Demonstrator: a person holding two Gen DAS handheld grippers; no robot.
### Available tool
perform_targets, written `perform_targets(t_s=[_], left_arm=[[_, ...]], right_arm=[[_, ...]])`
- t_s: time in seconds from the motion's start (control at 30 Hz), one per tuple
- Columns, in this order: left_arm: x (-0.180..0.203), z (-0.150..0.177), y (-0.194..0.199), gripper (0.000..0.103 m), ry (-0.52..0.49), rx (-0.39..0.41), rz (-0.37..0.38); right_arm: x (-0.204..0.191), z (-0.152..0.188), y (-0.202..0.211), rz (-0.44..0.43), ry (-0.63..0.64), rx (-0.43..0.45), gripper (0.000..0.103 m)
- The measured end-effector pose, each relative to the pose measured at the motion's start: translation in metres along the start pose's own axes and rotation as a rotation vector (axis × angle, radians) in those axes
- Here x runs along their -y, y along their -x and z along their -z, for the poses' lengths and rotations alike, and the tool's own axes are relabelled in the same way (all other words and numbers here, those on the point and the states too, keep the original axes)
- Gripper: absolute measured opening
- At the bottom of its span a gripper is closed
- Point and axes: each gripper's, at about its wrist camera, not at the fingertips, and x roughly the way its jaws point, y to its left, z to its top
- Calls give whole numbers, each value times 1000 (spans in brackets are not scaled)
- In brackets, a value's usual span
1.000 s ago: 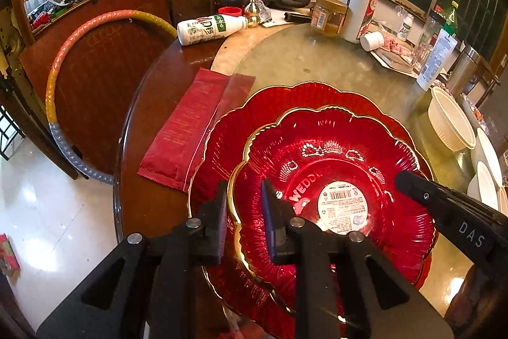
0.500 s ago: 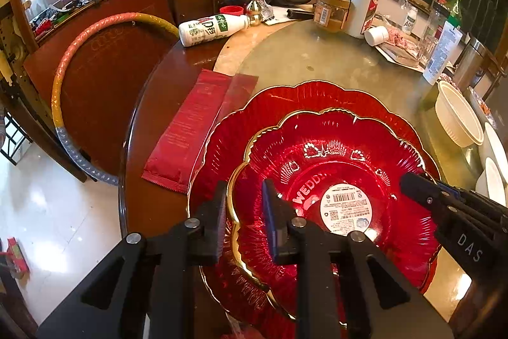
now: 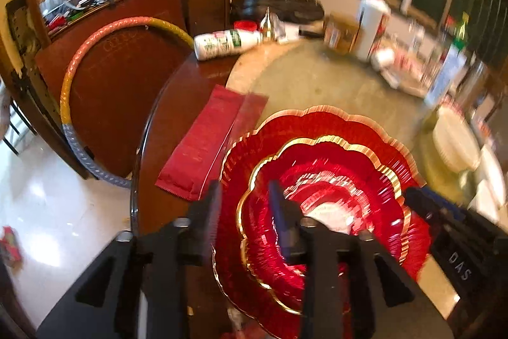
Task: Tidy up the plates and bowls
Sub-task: 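Nest the small red plate onto the wedding plate and open the right tool, then move the right tool to a white foam bowl and grasp its rim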
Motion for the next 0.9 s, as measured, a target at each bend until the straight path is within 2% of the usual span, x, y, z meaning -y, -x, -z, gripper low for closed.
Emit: perform_targets(t_s=[0.03, 0.07, 0.1, 0.13, 0.17, 0.23, 0.27, 0.4, 0.5, 0.63, 0.8, 0.9], left_arm=[[-3, -1, 8, 57, 31, 28, 15], [-5, -2, 14, 70, 54, 55, 25], [-7, -2, 22, 77, 79, 92, 35], [-8, -1, 32, 79, 100, 135, 48], [-7, -1, 39, 82, 105, 161, 57], [-1, 1, 49, 83, 93, 196, 82], [4, 2, 53, 83, 79, 205, 100], [32, 11, 57, 83, -2, 173, 231], [59, 18, 54, 83, -59, 119, 323], [97, 22, 48, 83, -110, 25, 429], [159, 29, 48, 83, -224, -10, 451], [196, 32, 42, 83, -273, -65, 474]], right_arm=[[2, 0, 5, -17, -14, 18, 36], [5, 0, 12, -43, -33, 49, 53], [8, 1, 20, -76, -53, 87, 62], [13, 3, 31, -116, -78, 140, 78], [17, 5, 39, -136, -94, 176, 86], [25, 12, 58, -170, -124, 249, 87], [28, 13, 63, -178, -134, 257, 87], [46, 26, 73, -237, -181, 234, 87], [71, 41, 83, -243, -219, 218, 87], [118, 61, 107, -221, -302, 209, 87], [185, 80, 136, -138, -435, 227, 86], [222, 87, 144, -80, -514, 218, 80]])
